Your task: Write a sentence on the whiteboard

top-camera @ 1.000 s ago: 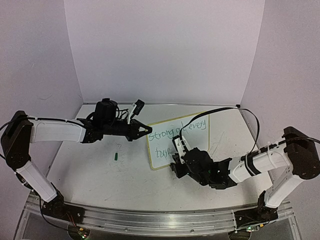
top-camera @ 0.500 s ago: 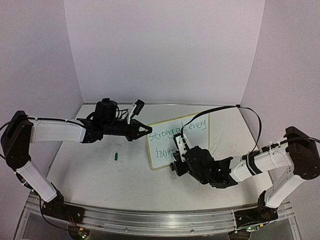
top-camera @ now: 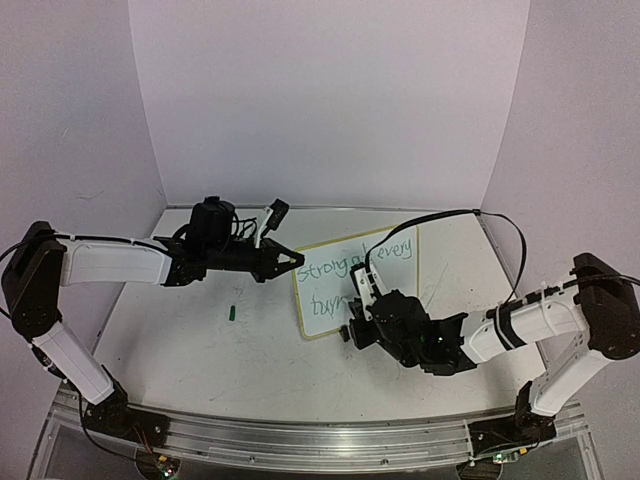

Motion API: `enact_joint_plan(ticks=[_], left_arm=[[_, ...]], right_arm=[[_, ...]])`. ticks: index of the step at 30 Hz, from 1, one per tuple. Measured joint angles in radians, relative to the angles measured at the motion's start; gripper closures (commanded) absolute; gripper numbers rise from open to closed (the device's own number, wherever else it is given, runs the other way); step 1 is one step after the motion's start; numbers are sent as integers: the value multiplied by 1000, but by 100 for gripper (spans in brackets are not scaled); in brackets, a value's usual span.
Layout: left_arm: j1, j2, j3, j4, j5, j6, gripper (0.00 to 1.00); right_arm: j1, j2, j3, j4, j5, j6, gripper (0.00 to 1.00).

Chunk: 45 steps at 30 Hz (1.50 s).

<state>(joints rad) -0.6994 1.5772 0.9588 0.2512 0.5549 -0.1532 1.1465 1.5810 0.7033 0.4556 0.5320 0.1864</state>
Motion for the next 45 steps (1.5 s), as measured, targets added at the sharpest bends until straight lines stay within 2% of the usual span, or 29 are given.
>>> enact_joint_plan(ticks=[45], left_arm=[[0,0,0,-1,0,0,100]], right_arm=[[-3,8,-8,-33,-33,100,100]])
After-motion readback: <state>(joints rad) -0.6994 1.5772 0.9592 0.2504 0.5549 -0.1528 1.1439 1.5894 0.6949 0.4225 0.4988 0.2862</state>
